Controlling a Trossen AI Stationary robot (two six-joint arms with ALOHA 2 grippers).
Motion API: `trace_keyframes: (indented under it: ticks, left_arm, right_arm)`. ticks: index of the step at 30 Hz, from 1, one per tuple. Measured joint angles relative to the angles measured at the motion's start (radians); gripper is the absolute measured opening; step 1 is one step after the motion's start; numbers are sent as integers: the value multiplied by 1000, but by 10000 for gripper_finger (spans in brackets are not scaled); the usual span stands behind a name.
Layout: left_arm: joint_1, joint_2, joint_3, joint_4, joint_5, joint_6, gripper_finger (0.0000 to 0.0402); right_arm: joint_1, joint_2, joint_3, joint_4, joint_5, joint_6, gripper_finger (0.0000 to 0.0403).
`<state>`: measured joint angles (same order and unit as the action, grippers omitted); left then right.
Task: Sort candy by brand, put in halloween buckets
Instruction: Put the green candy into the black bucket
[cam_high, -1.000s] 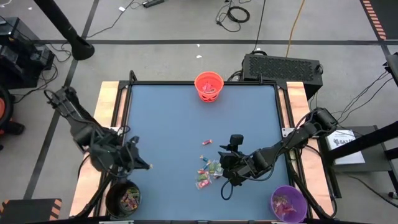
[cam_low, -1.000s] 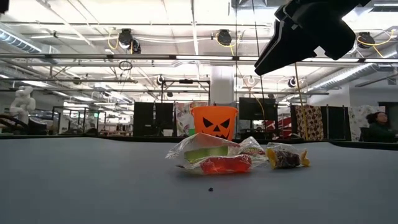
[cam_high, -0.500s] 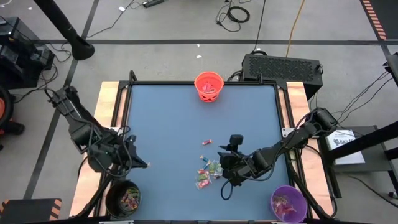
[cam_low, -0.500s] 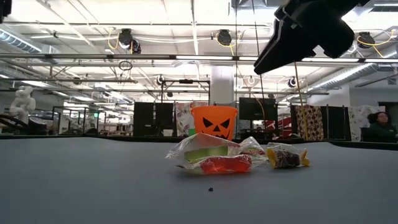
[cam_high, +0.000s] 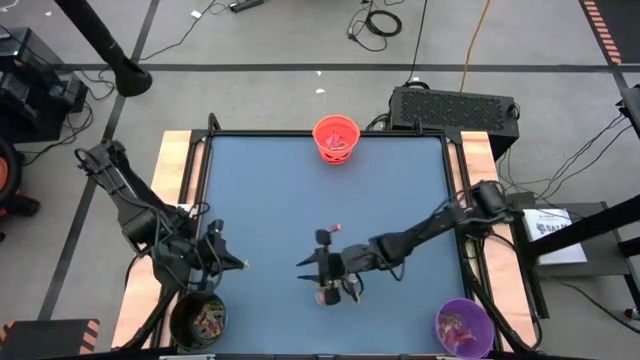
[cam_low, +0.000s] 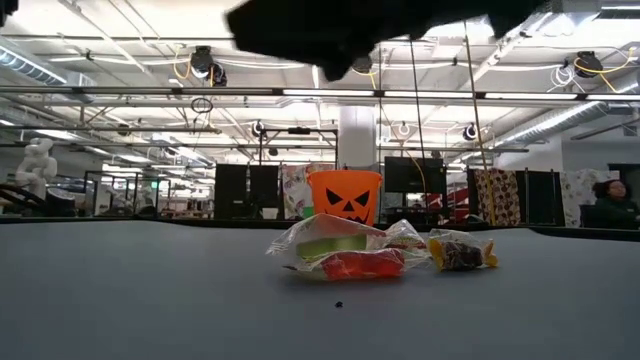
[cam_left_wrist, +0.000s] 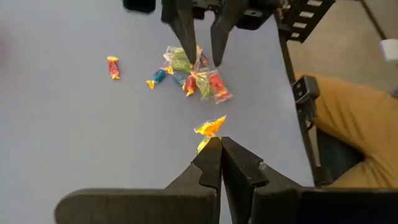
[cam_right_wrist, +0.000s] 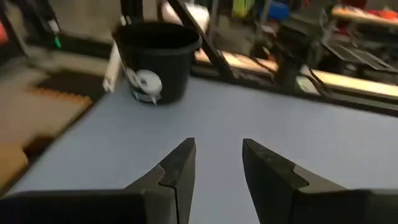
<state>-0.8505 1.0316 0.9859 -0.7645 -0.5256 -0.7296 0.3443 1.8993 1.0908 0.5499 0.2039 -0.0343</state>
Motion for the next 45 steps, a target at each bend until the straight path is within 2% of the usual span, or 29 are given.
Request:
trace_keyframes:
  ticks: [7,13,18,29,35,39,45]
  left_arm:
    - [0,67,0,31,1,1,14]
    - [0,94,0,83,2,2,14]
    - [10,103,0,121,0,3,14]
    - [37,152,0,128,-1,5,14]
    - [56,172,0,128,-1,5,14]
    - [59,175,0,128,-1,4,14]
    - [58,175,0,128,2,4,14]
  right_arm:
    - [-60,154,17,332,-110,89,125]
    - [-85,298,196,285,-203,146,125]
    - [-83,394,363,218,-211,154,125]
    - [-99,411,406,305,-211,146,125]
    - [-113,411,406,322,-262,146,122]
    - [-112,411,406,325,-262,146,98]
    - [-111,411,406,340,-262,146,30]
